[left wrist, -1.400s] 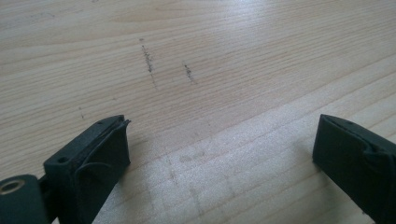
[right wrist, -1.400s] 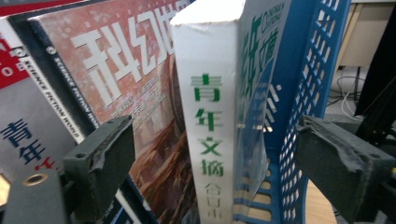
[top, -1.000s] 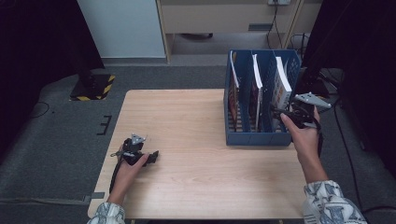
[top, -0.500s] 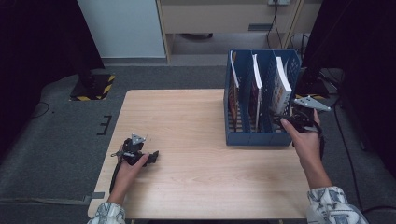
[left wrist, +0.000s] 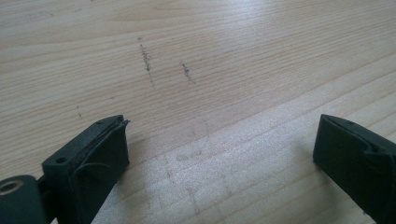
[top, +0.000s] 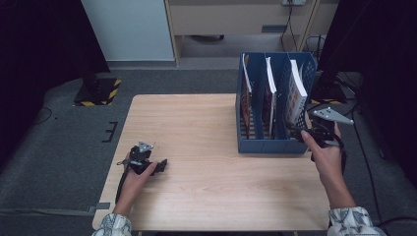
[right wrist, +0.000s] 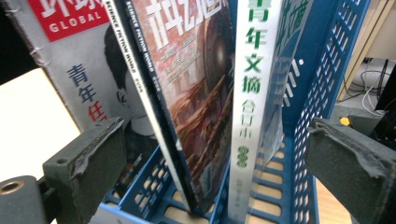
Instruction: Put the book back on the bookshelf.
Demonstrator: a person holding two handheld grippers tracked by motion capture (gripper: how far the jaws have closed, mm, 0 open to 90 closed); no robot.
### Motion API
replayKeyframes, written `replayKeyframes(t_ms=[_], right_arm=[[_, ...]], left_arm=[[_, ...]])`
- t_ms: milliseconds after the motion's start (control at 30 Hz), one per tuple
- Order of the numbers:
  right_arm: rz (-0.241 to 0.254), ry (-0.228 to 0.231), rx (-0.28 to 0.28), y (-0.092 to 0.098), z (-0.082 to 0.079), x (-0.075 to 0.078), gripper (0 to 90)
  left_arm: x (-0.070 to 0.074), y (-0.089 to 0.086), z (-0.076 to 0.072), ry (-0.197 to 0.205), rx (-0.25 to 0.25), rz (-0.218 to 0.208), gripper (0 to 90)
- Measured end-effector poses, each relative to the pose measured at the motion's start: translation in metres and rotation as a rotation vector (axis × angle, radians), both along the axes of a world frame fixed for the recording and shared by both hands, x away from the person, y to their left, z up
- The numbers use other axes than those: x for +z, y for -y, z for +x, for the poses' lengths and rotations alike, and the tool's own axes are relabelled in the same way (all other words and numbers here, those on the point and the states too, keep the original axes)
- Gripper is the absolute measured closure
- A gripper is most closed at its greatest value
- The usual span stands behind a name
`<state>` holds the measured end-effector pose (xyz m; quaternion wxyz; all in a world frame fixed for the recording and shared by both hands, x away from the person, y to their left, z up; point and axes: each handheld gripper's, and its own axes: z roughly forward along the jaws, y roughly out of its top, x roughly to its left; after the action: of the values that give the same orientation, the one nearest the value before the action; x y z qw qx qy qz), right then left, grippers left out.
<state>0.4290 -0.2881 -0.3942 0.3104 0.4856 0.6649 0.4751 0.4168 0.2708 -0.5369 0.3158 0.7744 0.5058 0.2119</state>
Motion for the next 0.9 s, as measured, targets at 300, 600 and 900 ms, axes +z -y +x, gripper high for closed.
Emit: replayKeyframes(t_ms=[300, 600, 900], right_arm=[[-0.013, -0.025, 0.024, -0.002, -0.008, -0.010, 5.1], [-0.014, -0.047, 0.039, -0.002, -0.016, -0.019, 4.9], [0.001, -0.075, 0.062, -0.007, -0.026, -0.035, 4.7]], left_arm=[[0.000, 0.000, 0.000, -0.001, -0.001, -0.001, 2.2], [0.000, 0.000, 0.000, -0.001, -0.001, -0.001, 2.2], [0.000, 0.000, 0.000, -0.001, -0.002, -0.001, 2.2]])
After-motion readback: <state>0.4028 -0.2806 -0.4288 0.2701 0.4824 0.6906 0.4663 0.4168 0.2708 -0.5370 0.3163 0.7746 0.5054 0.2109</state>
